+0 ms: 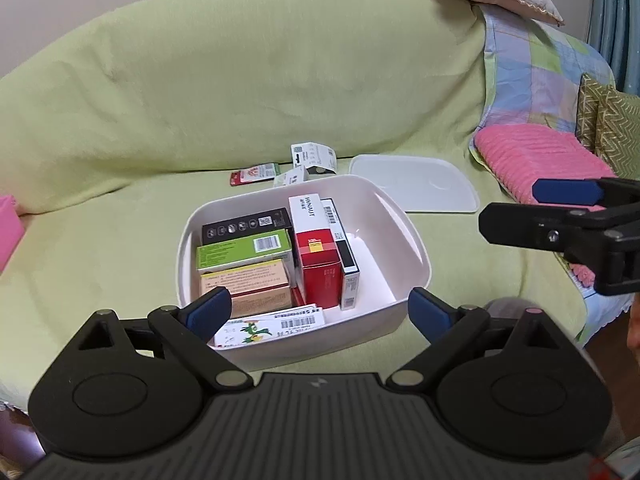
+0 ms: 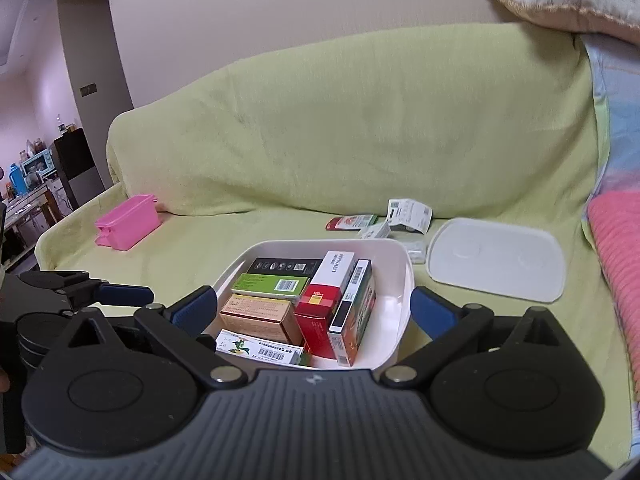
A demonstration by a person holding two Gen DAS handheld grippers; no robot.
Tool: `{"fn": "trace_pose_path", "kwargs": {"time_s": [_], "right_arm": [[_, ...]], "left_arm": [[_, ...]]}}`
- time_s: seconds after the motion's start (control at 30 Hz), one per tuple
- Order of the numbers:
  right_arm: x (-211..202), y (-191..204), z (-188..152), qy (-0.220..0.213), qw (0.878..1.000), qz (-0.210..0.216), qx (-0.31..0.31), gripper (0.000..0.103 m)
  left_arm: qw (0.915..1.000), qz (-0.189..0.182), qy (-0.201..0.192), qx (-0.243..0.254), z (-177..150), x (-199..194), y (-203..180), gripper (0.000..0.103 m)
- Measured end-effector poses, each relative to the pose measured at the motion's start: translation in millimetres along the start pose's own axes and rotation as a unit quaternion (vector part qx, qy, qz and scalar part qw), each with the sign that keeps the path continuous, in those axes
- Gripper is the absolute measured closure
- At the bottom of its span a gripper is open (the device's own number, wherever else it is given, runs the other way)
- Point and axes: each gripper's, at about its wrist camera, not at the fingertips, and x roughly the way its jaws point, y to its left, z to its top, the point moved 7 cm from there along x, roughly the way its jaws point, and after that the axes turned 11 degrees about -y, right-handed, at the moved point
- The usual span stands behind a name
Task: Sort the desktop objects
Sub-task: 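Withdraw the right gripper up from the bin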
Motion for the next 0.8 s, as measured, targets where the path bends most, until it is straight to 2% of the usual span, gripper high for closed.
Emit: {"fn": "trace_pose_path", "kwargs": {"time_s": [0.17, 0.47, 0.8], "right_arm": [[5, -1, -6, 0.022, 1.000, 0.009, 0.004, 0.001], [23, -24, -25, 0.054, 0.998, -0.003, 0.037, 0.001], [47, -36, -53, 0.094, 0.994, -0.022, 0.045, 0.001]], "left_arm": [[0.9998, 0.019, 0.005, -0.003, -4, -2, 4, 0.005], [0.9992, 0.017, 0.035, -0.001, -10, 23, -4, 0.005], [0.9972, 0.006, 0.073, 0.013, -25, 50, -12, 0.005]]}}
